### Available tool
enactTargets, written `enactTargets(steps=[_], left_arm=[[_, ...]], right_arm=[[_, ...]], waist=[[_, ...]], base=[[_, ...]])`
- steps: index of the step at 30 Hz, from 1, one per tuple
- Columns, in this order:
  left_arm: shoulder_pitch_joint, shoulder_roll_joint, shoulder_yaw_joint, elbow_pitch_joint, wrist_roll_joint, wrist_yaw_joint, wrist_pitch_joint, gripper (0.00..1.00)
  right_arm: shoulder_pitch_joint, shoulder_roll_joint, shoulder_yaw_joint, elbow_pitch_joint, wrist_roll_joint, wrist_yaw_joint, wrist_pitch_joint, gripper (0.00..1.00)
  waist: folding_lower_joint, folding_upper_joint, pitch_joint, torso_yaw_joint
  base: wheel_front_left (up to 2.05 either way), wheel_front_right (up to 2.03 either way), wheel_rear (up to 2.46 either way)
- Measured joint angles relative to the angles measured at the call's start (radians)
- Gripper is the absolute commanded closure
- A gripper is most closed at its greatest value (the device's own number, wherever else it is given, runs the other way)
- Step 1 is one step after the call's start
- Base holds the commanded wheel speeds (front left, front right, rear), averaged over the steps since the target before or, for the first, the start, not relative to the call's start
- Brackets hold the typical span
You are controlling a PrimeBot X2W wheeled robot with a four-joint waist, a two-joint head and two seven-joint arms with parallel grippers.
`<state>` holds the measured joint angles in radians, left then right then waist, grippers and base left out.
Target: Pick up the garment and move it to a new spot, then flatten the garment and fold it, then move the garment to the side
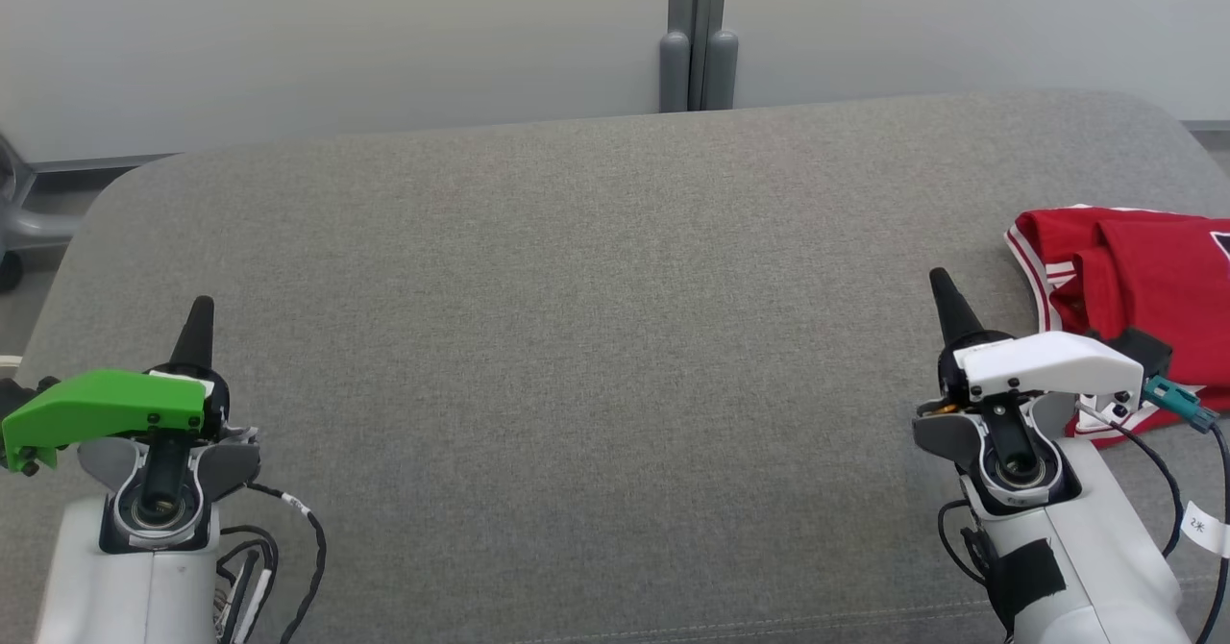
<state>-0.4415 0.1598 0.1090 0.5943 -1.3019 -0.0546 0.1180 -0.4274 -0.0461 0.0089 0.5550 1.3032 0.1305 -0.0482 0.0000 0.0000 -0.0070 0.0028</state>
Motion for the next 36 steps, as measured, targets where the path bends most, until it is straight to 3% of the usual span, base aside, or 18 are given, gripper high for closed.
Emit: enactTargets(steps=[36], left_arm=[[-0.143,-0.036,0.105,0.128,-0.222,-0.066,0.066,1.00]], right_arm=[[-0.156,-0.002,0.006,0.146,0.289,0.000,0.014,1.00]], waist=[[0.0000,0.0000,0.042,-0.002]], base=[[0.00,0.00,0.00]])
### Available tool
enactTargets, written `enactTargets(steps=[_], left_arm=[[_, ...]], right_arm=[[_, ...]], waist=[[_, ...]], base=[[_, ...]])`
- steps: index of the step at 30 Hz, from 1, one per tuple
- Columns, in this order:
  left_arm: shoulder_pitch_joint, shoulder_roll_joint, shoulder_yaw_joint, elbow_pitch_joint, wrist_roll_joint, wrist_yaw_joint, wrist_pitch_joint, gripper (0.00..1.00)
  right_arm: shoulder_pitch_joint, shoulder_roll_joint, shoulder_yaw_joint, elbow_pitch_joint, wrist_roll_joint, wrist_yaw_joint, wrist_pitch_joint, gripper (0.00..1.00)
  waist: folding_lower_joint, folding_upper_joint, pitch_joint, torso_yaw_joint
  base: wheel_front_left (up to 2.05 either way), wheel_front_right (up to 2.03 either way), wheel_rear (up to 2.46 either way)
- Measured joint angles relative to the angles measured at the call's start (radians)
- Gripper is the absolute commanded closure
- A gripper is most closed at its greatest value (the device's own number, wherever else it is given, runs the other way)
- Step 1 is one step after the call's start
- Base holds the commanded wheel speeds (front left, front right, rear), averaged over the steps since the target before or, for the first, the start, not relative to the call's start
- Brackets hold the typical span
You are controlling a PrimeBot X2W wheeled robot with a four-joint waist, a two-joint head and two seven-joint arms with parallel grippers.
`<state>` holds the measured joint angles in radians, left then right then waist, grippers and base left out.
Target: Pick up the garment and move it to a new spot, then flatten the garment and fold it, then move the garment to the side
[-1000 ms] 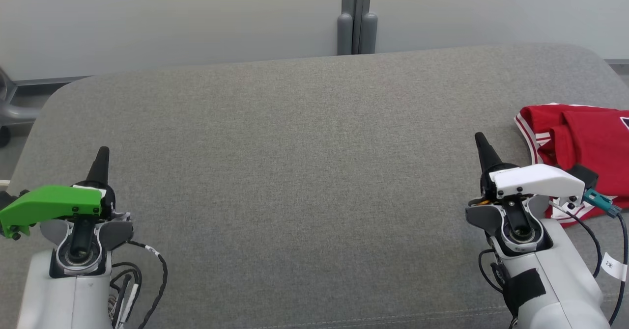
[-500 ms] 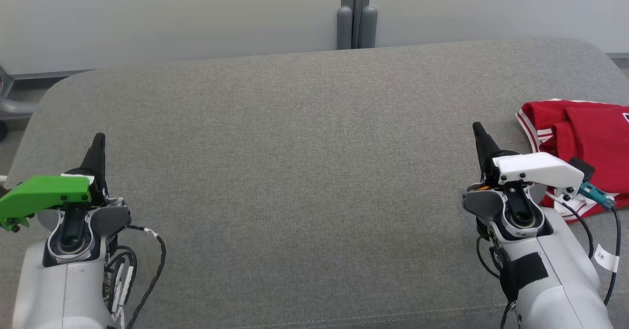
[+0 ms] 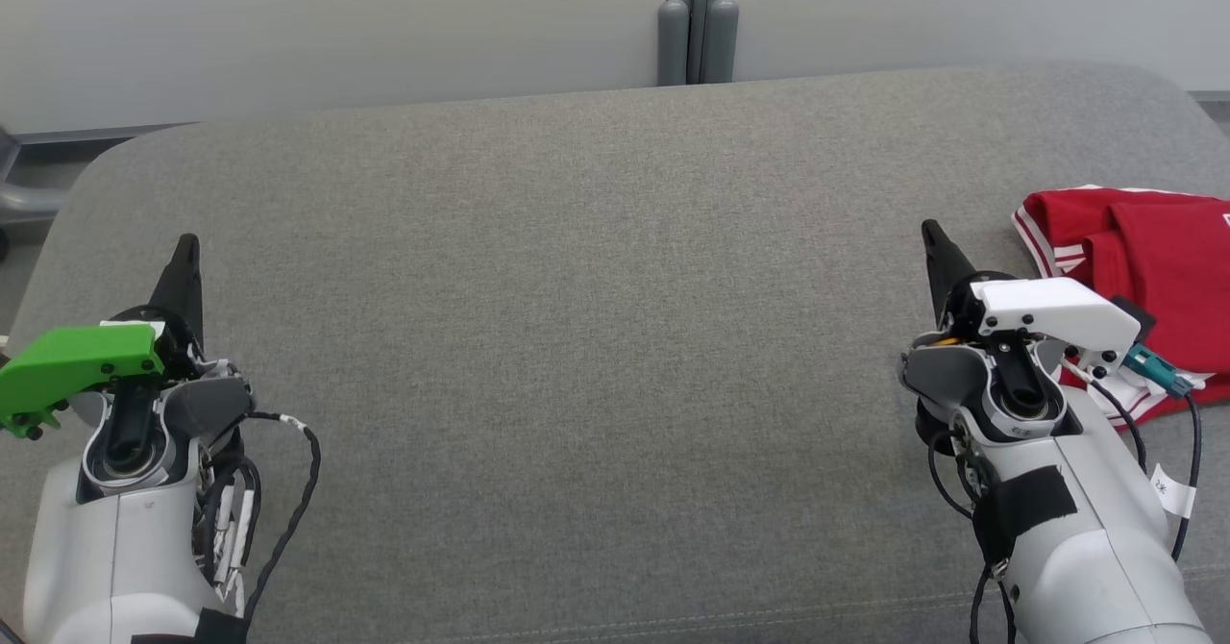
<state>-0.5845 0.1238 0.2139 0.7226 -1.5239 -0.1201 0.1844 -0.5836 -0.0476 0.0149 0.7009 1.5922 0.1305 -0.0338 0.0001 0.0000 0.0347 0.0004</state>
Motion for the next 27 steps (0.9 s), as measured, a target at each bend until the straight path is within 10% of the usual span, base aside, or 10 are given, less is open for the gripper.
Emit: enactTargets(steps=[27], left_arm=[[-0.024,-0.007,0.016,0.022,-0.040,-0.011,0.012,1.00]], right_arm=[[-0.025,0.000,0.001,0.025,0.049,0.000,0.005,1.00]], waist=[[0.0000,0.0000,0.008,0.000]], base=[[0.00,0.00,0.00]])
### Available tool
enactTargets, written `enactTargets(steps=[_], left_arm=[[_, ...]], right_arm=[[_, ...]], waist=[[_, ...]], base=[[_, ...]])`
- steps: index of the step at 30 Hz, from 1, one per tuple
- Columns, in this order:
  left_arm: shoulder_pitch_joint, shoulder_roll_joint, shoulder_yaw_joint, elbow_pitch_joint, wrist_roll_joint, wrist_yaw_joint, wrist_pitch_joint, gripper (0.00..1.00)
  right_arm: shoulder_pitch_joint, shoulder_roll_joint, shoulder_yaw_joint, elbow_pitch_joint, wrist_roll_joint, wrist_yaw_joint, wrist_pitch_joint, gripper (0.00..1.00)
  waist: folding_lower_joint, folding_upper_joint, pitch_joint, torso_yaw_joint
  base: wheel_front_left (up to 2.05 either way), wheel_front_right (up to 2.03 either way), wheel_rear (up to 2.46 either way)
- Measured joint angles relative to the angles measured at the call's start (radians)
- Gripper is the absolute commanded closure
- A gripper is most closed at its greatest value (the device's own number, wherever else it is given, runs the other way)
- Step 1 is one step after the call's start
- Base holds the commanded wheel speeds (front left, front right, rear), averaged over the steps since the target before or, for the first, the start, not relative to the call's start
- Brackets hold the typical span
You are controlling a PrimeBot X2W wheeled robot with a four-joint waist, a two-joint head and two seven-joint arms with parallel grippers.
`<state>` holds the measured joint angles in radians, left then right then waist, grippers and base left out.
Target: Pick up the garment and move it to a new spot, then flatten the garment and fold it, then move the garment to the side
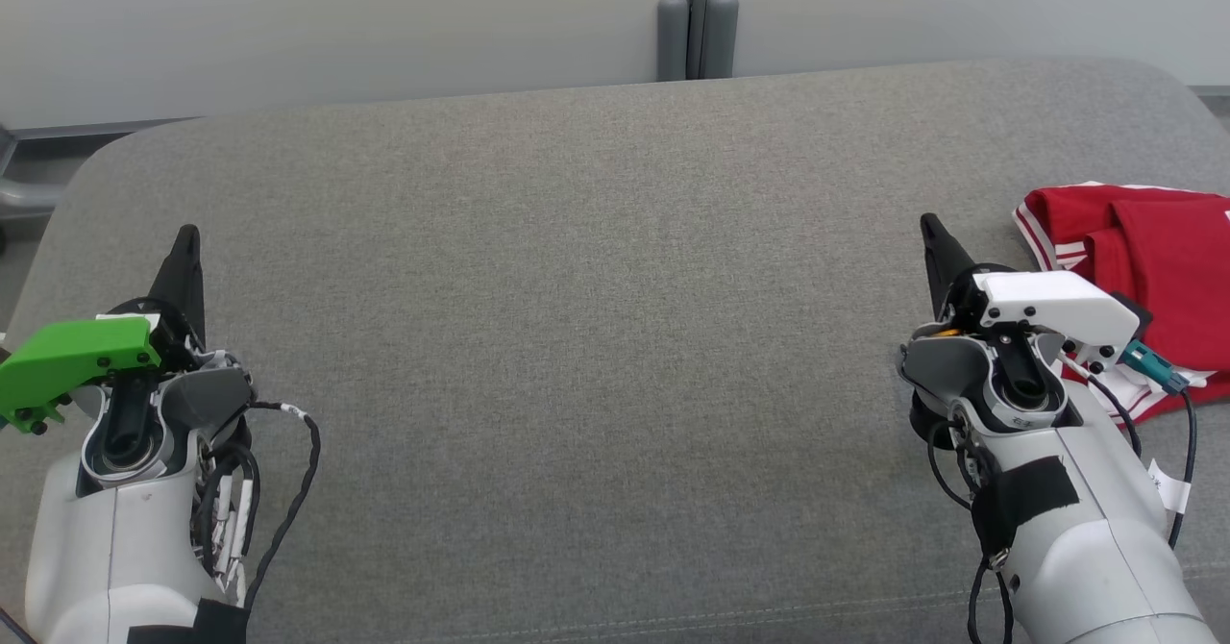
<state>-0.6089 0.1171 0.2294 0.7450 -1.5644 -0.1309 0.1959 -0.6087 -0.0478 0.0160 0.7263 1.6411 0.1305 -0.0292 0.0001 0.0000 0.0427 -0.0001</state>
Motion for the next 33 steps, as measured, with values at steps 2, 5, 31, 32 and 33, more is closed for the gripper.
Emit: enactTargets(steps=[2,5,31,32,33], left_arm=[[0.000,0.000,0.000,0.000,0.000,0.000,0.000,1.00],[0.000,0.000,0.000,0.000,0.000,0.000,0.000,1.00],[0.000,0.000,-0.001,0.000,0.000,0.000,0.000,1.00],[0.000,0.000,0.000,0.000,0.000,0.000,0.000,1.00],[0.000,0.000,0.000,0.000,0.000,0.000,0.000,1.00]], right_arm=[[0.000,0.000,0.000,0.000,0.000,0.000,0.000,1.00],[0.000,0.000,0.000,0.000,0.000,0.000,0.000,1.00],[0.000,0.000,0.000,0.000,0.000,0.000,0.000,1.00],[0.000,0.000,0.000,0.000,0.000,0.000,0.000,1.00],[0.000,0.000,0.000,0.000,0.000,0.000,0.000,1.00]], waist=[[0.0000,0.0000,0.000,0.000],[0.0000,0.0000,0.000,0.000],[0.0000,0.0000,0.000,0.000],[0.0000,0.0000,0.000,0.000],[0.0000,0.0000,0.000,0.000]], base=[[0.00,0.00,0.00],[0.00,0.00,0.00],[0.00,0.00,0.00],[0.00,0.00,0.00],[0.00,0.00,0.00]])
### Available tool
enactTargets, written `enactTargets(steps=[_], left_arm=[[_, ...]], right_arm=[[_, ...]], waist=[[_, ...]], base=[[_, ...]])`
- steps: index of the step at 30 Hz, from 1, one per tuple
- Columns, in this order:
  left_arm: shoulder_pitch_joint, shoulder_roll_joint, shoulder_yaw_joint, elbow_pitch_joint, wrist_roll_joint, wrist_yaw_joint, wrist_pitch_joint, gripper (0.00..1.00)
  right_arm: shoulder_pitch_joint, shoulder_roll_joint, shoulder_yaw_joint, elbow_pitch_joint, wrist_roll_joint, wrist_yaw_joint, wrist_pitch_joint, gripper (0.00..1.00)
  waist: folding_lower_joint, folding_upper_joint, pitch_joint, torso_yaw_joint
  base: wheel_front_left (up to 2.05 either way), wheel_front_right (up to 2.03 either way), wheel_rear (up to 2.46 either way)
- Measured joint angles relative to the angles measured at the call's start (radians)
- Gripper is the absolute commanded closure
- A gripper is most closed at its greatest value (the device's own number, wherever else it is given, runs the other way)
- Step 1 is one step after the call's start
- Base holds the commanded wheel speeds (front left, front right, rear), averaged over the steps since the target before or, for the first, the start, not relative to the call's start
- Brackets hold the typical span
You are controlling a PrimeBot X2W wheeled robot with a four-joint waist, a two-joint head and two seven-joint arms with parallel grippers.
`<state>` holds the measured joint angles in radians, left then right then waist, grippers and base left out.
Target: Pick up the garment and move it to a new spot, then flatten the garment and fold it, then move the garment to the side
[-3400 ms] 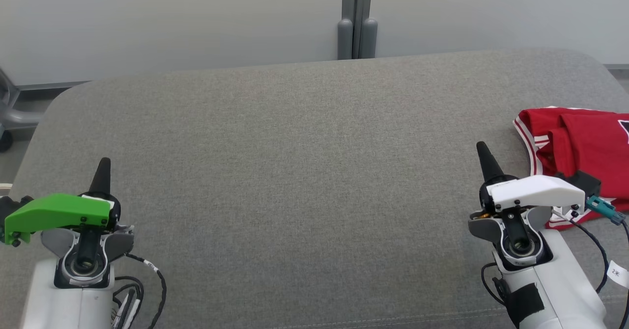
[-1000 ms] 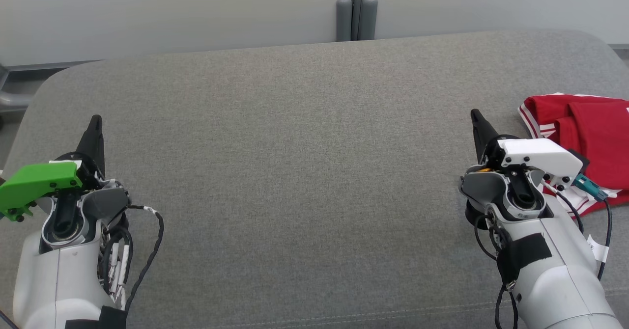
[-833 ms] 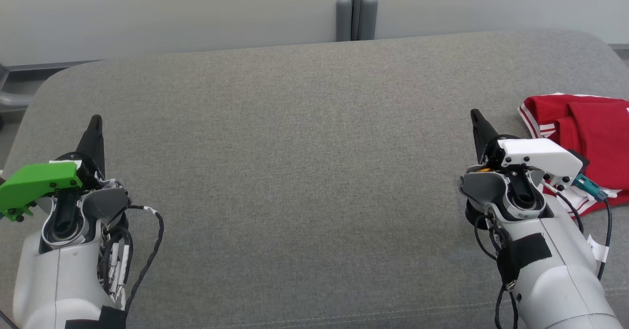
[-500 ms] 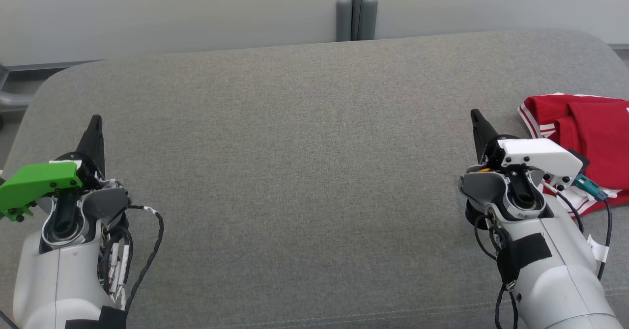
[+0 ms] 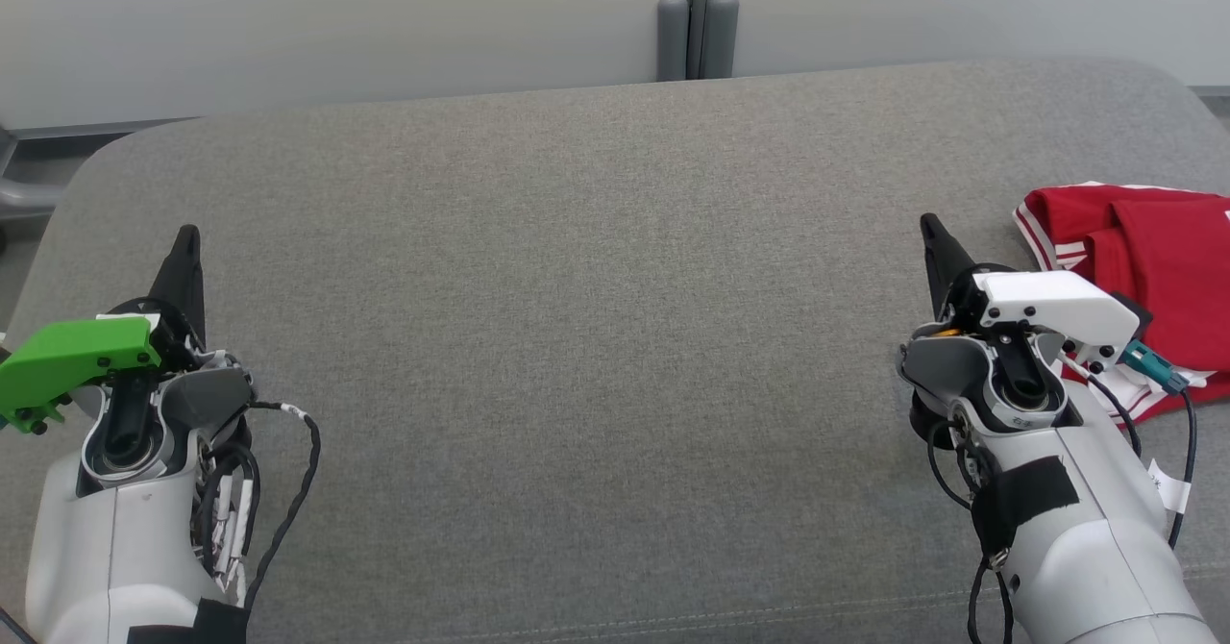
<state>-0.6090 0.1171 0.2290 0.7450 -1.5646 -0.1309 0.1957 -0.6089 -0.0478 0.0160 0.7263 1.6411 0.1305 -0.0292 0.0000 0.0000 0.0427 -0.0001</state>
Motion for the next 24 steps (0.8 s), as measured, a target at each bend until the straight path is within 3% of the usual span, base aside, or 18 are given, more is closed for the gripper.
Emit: enactTargets(steps=[24], left_arm=[[0.000,0.000,0.000,0.000,0.000,0.000,0.000,1.00]], right_arm=[[0.000,0.000,0.000,0.000,0.000,0.000,0.000,1.00]], waist=[[0.0000,0.0000,0.000,0.000]], base=[[0.00,0.00,0.00]])
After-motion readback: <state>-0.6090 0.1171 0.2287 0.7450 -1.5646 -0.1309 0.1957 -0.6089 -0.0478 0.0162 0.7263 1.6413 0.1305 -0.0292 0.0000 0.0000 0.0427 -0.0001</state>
